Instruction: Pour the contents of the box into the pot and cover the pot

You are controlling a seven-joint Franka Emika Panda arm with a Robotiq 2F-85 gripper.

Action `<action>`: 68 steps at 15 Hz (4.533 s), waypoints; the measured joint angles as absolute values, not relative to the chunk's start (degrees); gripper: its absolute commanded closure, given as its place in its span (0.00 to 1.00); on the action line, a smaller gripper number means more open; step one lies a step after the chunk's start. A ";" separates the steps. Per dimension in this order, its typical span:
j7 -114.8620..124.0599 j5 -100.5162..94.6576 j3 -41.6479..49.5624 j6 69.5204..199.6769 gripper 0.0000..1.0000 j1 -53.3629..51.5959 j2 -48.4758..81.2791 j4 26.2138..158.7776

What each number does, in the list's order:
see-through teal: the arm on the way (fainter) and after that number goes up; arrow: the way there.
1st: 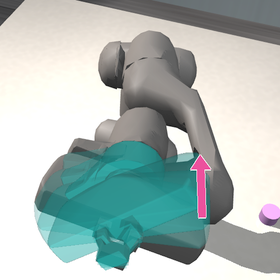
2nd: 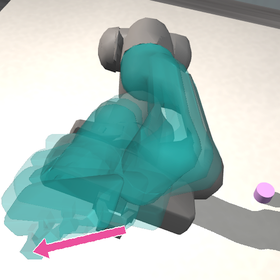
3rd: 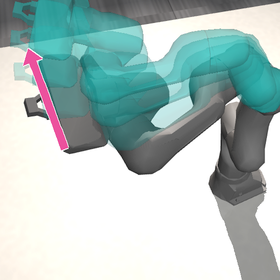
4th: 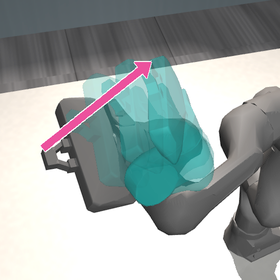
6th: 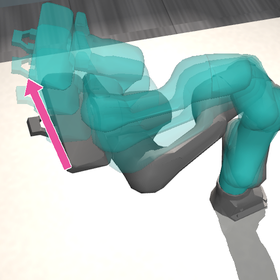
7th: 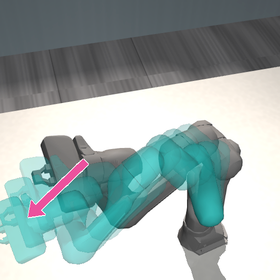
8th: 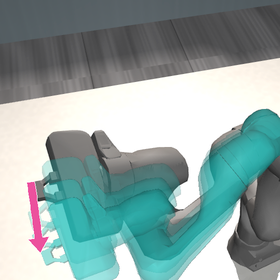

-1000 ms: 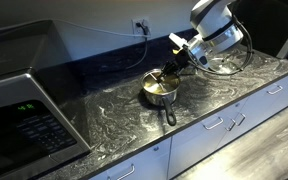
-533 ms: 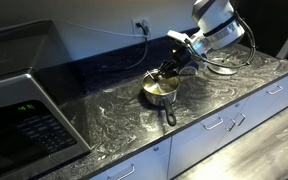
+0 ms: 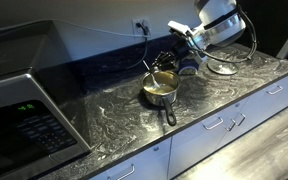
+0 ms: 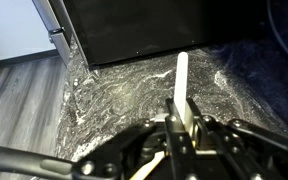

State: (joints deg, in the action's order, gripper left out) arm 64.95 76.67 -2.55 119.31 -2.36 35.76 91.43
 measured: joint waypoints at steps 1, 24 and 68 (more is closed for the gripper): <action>64.17 77.39 -2.55 118.88 0.97 -1.97 35.16 91.53; 76.51 43.12 1.67 145.73 0.97 -4.58 13.57 117.94; 98.05 2.94 5.64 161.75 0.00 -6.05 30.93 111.79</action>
State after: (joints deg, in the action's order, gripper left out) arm 98.05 2.94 5.64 161.75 -6.05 30.93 111.79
